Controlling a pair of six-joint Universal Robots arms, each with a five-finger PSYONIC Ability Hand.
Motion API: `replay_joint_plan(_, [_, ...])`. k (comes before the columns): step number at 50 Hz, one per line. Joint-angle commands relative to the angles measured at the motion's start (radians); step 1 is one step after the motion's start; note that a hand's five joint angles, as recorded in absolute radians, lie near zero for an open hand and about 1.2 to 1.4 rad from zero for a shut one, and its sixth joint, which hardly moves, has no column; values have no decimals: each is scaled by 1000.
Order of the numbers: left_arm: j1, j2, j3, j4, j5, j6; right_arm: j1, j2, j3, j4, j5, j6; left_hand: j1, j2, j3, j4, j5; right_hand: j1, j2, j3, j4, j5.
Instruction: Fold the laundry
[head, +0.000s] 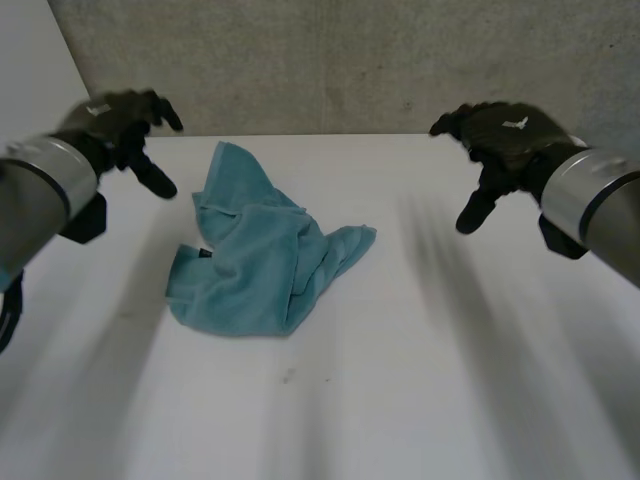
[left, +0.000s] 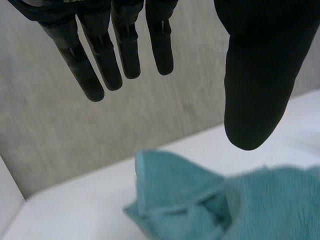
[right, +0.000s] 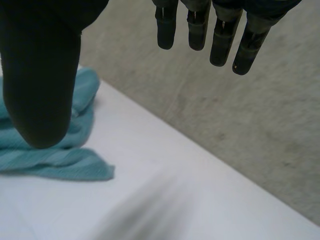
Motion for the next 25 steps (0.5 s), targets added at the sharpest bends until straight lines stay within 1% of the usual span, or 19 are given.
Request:
replay_joint_plan(1, [-5, -233, 40, 12, 63, -14, 26, 97, -7, 0, -7, -46, -127, -118, -117, -120, -121, -17, -48, -40, -60, -58])
replay_joint_plan(6, [-8, -361, 77, 36, 66, -68, 27, 136, -11, -1, -4, -61, -130, -121, -120, -123, -124, -17, -48, -40, -60, -58])
replay_joint_plan(11, [-13, -414, 78, 64, 69, -85, 26, 153, -13, -7, 1, -61, -121, -112, -111, -114, -115, -17, -48, -40, -60, -58])
replay_joint_plan(15, [-21, -447, 72, 104, 69, -86, 20, 168, -16, -12, -4, -57, -63, -53, -52, -55, -57, -17, -48, -40, -60, -58])
replay_joint_plan(17, [-28, -457, 67, 118, 69, -88, 20, 173, -17, -13, -4, -55, 124, 134, 135, 132, 131, -17, -48, -40, -60, -58])
replay_joint_plan(18, [-28, -457, 67, 118, 69, -88, 18, 179, -19, -13, -4, -53, 125, 135, 136, 133, 132, -17, -48, -40, -60, -58])
replay_joint_plan(20, [-38, -454, 64, 122, 69, -91, 16, 206, -30, -12, -2, -49, 820, 830, 831, 828, 827, -17, -48, -40, -60, -58])
replay_joint_plan(21, [-39, -450, 64, 122, 68, -91, 16, 212, -34, -12, -2, -46, 920, 929, 930, 927, 926, -17, -48, -40, -60, -58])
replay_joint_plan(25, [-48, -399, 51, 113, 68, -82, 18, 228, -60, -10, -13, -37, 921, 930, 931, 928, 927, -17, -48, -40, -60, -58])
